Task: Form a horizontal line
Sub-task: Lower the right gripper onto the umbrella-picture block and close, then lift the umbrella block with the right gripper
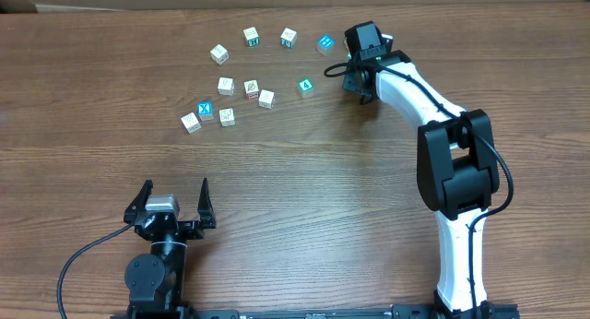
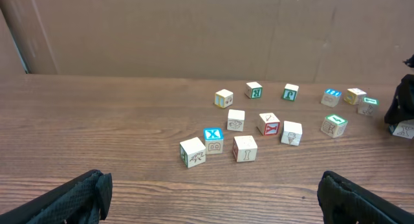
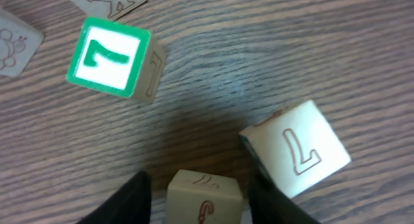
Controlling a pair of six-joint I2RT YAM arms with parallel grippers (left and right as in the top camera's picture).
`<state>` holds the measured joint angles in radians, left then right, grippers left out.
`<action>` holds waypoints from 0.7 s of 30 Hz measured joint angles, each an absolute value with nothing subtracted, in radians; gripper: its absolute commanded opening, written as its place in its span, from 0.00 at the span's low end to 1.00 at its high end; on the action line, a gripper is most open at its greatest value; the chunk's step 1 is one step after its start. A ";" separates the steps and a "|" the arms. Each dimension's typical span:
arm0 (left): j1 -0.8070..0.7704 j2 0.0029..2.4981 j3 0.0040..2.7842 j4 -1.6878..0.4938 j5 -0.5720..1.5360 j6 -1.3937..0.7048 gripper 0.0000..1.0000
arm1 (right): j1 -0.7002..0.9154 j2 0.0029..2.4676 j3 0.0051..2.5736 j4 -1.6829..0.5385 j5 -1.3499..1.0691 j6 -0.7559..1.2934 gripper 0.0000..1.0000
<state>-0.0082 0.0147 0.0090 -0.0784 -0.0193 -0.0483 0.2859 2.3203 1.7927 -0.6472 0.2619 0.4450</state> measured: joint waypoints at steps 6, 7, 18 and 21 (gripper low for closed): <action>-0.008 0.015 0.009 -0.078 -0.019 -0.048 0.99 | 0.283 2.320 1.793 -0.658 0.262 0.444 0.34; -0.008 0.015 0.009 -0.078 -0.020 -0.048 0.99 | 0.283 2.320 1.793 -0.660 0.262 0.444 0.34; -0.008 0.015 0.009 -0.078 -0.020 -0.048 1.00 | 0.283 2.320 1.793 -0.662 0.262 0.444 0.27; -0.008 0.015 0.009 -0.078 -0.020 -0.048 1.00 | 0.283 2.320 1.793 -0.662 0.262 0.443 0.20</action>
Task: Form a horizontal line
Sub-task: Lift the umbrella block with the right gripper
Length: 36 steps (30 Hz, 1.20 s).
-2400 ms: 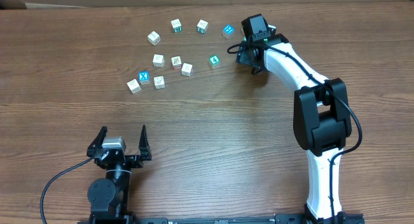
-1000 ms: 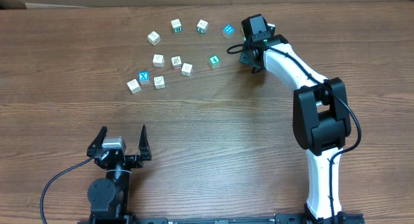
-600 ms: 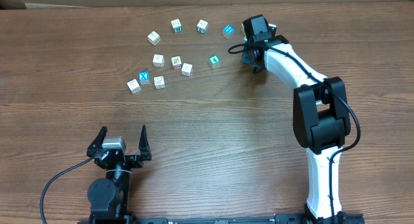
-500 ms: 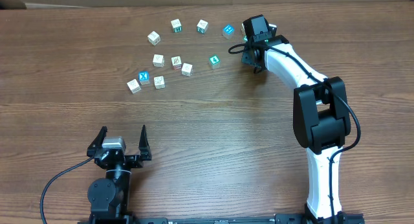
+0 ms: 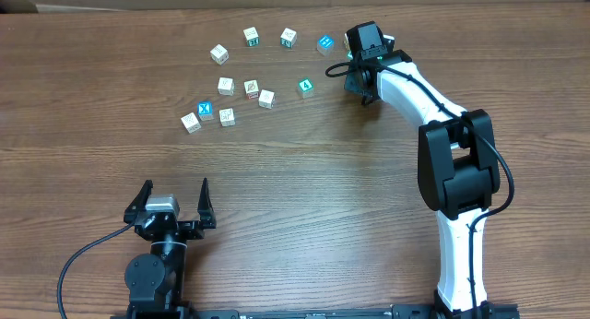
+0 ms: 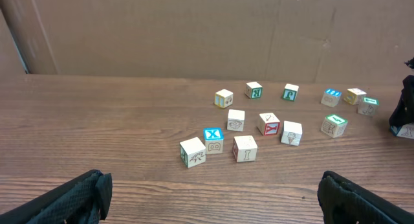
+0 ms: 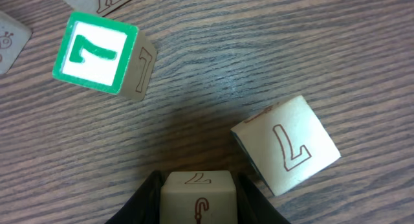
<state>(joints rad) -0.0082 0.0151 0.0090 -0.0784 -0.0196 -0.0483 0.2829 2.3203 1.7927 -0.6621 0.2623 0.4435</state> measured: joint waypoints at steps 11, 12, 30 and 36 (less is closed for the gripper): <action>-0.008 0.015 0.009 -0.078 -0.019 -0.048 0.99 | 0.283 2.320 1.793 -0.664 0.263 0.444 0.23; -0.008 0.015 0.009 -0.078 -0.020 -0.048 1.00 | 0.283 2.320 1.793 -0.664 0.263 0.444 0.24; -0.008 0.015 0.009 -0.078 -0.020 -0.048 0.99 | 0.283 2.320 1.793 -0.663 0.262 0.443 0.25; -0.008 0.015 0.009 -0.078 -0.020 -0.048 1.00 | 0.283 2.320 1.793 -0.673 0.263 0.444 0.20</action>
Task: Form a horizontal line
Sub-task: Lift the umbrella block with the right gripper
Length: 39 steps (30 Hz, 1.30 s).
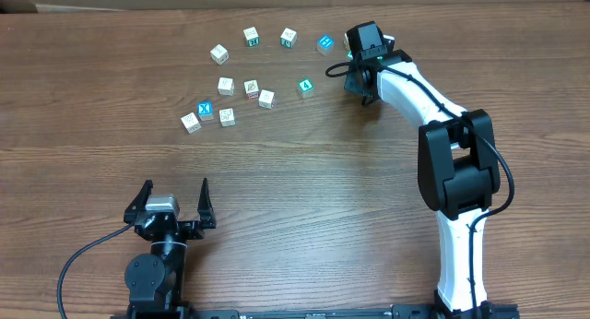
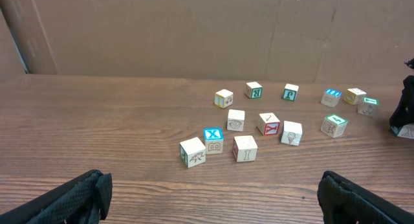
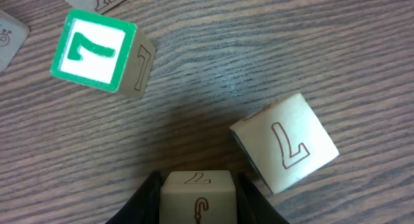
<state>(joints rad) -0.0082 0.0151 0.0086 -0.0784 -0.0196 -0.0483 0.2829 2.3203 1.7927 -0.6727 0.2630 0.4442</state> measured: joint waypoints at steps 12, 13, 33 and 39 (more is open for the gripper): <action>-0.008 0.015 0.009 -0.078 -0.020 -0.048 1.00 | 0.283 2.320 1.793 -0.671 0.262 0.444 0.26; -0.008 0.015 0.009 -0.078 -0.020 -0.048 1.00 | 0.283 2.320 1.793 -0.672 0.262 0.444 0.29; -0.008 0.015 0.009 -0.078 -0.020 -0.048 1.00 | 0.283 2.322 1.792 -0.680 0.244 0.444 0.24; -0.008 0.015 0.009 -0.078 -0.020 -0.048 1.00 | 0.284 2.322 1.797 -0.717 0.245 0.444 0.16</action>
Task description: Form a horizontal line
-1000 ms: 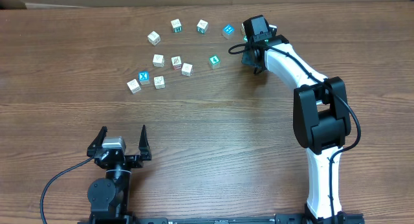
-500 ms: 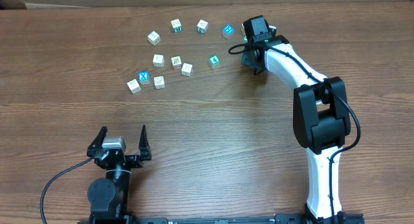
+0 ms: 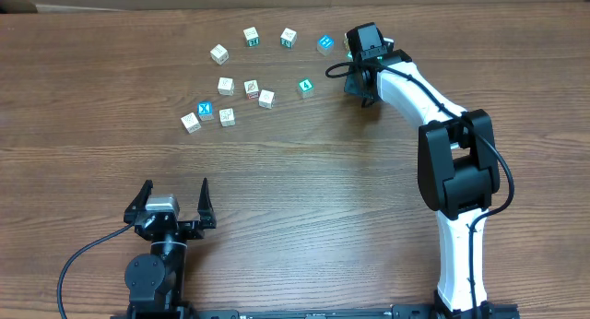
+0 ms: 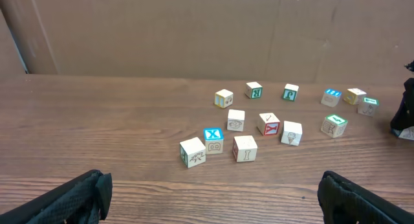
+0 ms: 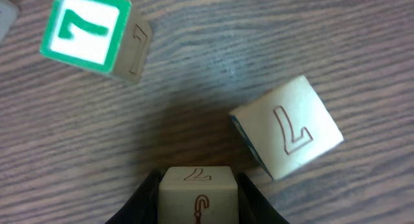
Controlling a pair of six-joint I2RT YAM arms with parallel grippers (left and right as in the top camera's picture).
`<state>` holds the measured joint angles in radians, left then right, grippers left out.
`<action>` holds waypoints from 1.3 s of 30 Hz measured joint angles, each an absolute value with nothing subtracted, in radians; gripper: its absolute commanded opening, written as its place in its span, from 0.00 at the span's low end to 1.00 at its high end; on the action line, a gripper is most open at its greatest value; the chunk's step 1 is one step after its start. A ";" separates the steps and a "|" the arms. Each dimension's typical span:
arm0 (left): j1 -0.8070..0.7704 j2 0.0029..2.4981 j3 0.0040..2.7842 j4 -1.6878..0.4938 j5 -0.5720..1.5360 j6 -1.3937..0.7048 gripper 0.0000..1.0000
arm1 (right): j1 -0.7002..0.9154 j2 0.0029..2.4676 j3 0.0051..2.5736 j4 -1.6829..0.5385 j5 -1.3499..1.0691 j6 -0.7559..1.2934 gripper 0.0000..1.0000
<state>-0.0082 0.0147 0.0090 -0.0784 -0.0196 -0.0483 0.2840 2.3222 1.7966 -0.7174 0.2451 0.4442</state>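
Note:
Several small lettered wooden blocks (image 3: 251,88) lie scattered across the far part of the table, from a blue X block (image 3: 206,110) up to a blue block (image 3: 324,44). My right gripper (image 5: 198,204) is shut on a cream block (image 5: 198,195) with a red cane drawing, low over the wood at the cluster's right end (image 3: 361,84). Just ahead of it lie a green-faced 7 block (image 5: 87,33) and a cream block (image 5: 288,136) with a red outlined letter. My left gripper (image 4: 213,198) stands open near the table's front, far from all blocks.
A brown cardboard wall (image 4: 194,30) runs behind the table's far edge. The right arm (image 3: 452,162) stretches across the right side of the wooden table (image 3: 323,199). The left arm's base (image 3: 152,273) sits at the front left.
In the right wrist view the green 7 block and the cream block sit slightly higher in the frame, so my right gripper has shifted a little with its block. The left gripper is unchanged.
At first my right gripper stood open around the cane block beside the green 7 block. Then it was shut on that block. It has kept hold since, nearly in the same place. The other blocks and the left arm stayed put.

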 measured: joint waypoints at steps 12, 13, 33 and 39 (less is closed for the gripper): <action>-0.008 0.015 0.009 -0.078 -0.019 -0.048 1.00 | 0.348 2.272 1.806 -0.921 0.205 0.445 0.12; -0.008 0.015 0.009 -0.078 -0.020 -0.048 1.00 | 0.358 2.260 1.806 -0.944 0.199 0.450 0.12; -0.008 0.015 0.009 -0.078 -0.019 -0.048 1.00 | 0.472 2.147 1.805 -1.176 0.107 0.485 0.13; -0.008 0.015 0.009 -0.078 -0.020 -0.048 1.00 | 0.511 2.147 1.805 -1.190 0.103 0.474 0.13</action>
